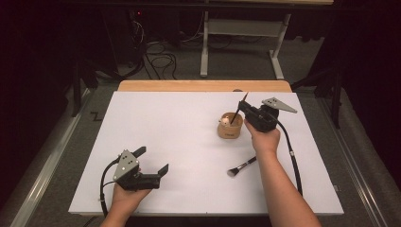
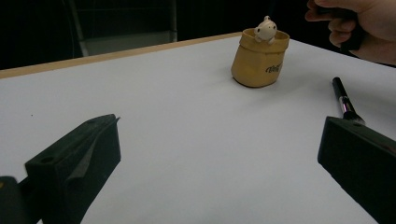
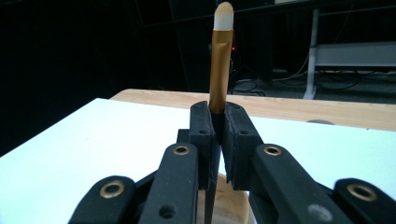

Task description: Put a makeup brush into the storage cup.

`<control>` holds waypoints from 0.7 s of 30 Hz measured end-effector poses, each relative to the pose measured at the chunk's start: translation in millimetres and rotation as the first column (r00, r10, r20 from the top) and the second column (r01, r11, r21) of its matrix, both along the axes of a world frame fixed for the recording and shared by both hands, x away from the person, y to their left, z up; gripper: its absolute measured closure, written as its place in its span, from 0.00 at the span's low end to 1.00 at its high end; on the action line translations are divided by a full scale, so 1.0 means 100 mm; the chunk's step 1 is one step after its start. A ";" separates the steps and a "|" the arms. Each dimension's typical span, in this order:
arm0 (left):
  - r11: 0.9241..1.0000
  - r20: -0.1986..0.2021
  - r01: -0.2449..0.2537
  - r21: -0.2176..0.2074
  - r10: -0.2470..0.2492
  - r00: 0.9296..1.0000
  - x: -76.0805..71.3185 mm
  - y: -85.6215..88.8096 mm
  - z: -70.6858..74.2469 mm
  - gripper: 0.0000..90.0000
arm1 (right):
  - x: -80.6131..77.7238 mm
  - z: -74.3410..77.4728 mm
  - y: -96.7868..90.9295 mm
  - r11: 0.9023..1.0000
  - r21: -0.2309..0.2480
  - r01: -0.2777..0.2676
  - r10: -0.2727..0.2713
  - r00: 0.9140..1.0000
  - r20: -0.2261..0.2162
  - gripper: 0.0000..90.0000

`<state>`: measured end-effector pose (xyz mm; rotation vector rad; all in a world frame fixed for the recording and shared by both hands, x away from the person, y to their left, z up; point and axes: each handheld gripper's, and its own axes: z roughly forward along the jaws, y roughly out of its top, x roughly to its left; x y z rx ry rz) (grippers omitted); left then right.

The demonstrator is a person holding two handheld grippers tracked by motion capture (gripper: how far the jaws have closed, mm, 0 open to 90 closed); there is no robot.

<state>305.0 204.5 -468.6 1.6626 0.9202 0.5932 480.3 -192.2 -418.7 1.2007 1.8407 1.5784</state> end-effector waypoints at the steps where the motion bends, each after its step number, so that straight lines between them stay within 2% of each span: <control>1: 1.000 0.000 -0.001 0.000 0.001 1.000 0.00 0.00 0.00 0.00 | 0.00 -0.01 0.01 1.000 0.004 -0.002 0.002 1.000 -0.005 0.94; 7: 1.000 0.000 0.001 -0.002 -0.001 1.000 0.00 0.00 0.00 0.00 | 0.02 -0.07 0.06 1.000 0.004 -0.019 0.019 0.999 -0.027 0.94; 17: 1.000 0.001 0.000 -0.006 0.000 1.000 0.00 0.01 0.00 0.00 | 0.06 -0.12 0.06 1.000 -0.010 0.009 -0.010 0.999 -0.051 0.93; 18: 1.000 0.001 0.000 -0.006 0.000 1.000 0.00 0.02 0.00 0.00 | 0.07 -0.13 0.06 1.000 -0.010 0.014 -0.015 0.998 -0.053 0.91; 21: 1.000 0.001 0.002 -0.006 -0.002 1.000 0.00 0.02 0.00 0.00 | 0.08 -0.13 0.05 1.000 0.003 0.020 -0.020 0.998 -0.058 0.69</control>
